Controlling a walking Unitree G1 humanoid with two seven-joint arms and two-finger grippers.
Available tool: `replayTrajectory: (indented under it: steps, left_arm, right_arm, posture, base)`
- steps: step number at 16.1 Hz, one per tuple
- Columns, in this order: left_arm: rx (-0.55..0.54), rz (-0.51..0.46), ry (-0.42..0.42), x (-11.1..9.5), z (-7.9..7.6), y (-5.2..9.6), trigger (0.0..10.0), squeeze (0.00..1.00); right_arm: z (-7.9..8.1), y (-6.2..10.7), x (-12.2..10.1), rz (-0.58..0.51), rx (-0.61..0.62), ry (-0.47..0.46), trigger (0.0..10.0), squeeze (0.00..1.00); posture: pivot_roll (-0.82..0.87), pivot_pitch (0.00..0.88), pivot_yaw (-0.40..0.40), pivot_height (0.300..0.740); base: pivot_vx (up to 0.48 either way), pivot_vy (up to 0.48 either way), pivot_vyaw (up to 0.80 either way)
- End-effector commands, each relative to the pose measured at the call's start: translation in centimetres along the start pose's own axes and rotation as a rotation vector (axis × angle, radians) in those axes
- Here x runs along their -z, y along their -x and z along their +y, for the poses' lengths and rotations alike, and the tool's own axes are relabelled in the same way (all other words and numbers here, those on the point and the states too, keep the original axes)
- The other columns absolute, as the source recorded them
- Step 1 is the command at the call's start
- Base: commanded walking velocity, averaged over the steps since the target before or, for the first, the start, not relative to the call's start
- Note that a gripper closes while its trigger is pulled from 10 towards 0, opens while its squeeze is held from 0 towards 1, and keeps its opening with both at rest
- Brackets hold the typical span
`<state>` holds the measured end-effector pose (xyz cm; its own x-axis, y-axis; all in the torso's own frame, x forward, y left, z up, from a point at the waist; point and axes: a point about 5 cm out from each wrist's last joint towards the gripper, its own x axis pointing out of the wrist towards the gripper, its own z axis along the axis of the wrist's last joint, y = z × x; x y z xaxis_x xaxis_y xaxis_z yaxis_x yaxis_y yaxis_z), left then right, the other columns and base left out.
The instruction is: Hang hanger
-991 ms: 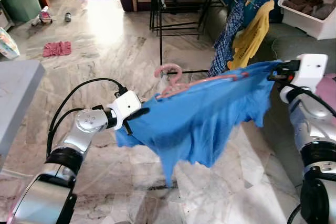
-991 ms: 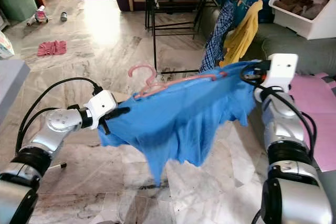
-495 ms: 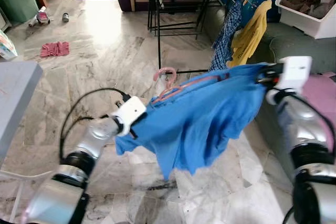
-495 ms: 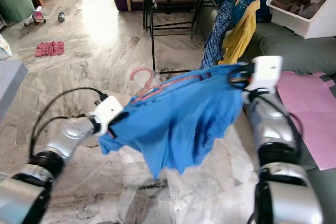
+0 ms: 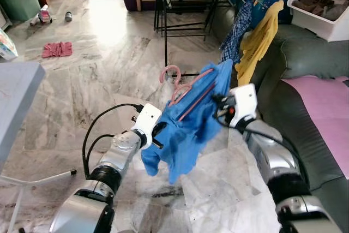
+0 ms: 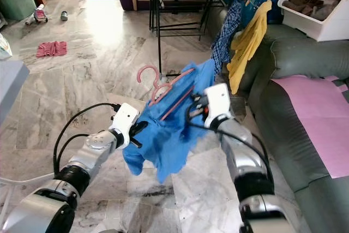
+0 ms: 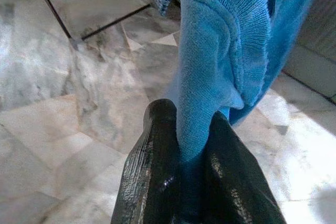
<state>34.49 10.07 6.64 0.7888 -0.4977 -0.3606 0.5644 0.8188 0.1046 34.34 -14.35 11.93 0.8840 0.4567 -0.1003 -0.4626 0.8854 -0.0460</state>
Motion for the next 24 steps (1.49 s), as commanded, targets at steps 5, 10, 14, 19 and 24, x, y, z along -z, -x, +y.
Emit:
replayTrajectory:
  steps: [5, 10, 14, 19, 24]
  left_arm:
    - [-0.024, -0.015, 0.025, -0.7, -0.1, -0.2, 0.0, 0.0]
    - [-0.051, -0.002, 0.023, -0.7, 0.9, 0.1, 0.0, 0.0]
    - [-0.062, -0.016, 0.003, -1.3, 1.6, 0.3, 0.0, 0.0]
    - [-0.073, -0.002, -0.1, -1.6, 3.1, 0.9, 0.0, 0.0]
    - [-0.058, -0.014, -0.228, -2.4, 4.6, 1.6, 0.0, 0.0]
  right_arm:
    - [4.1, 2.2, 1.5, 0.099, -0.372, -0.017, 0.0, 0.0]
    - [5.5, 7.1, 3.0, 0.263, -0.7, -0.04, 0.0, 0.0]
    - [3.0, 7.2, 4.2, 0.347, -0.547, 0.153, 10.0, 0.0]
    - [-0.4, 4.9, 2.7, 0.249, -0.269, 0.322, 10.0, 1.0]
    - [-1.6, 4.8, 2.1, 0.217, -0.3, 0.528, 10.0, 1.0]
  posture:
    - [0.03, 0.063, -0.076, 0.74]
    - [0.03, 0.068, -0.08, 0.74]
    - [0.02, 0.067, -0.077, 0.74]
    - [0.03, 0.067, -0.077, 0.74]
    - [0.03, 0.068, -0.074, 0.74]
  base:
    - [0.0, 0.0, 0.0]
    - [0.0, 0.0, 0.0]
    - [0.0, 0.0, 0.0]
    - [0.0, 0.0, 0.0]
    - [0.0, 0.0, 0.0]
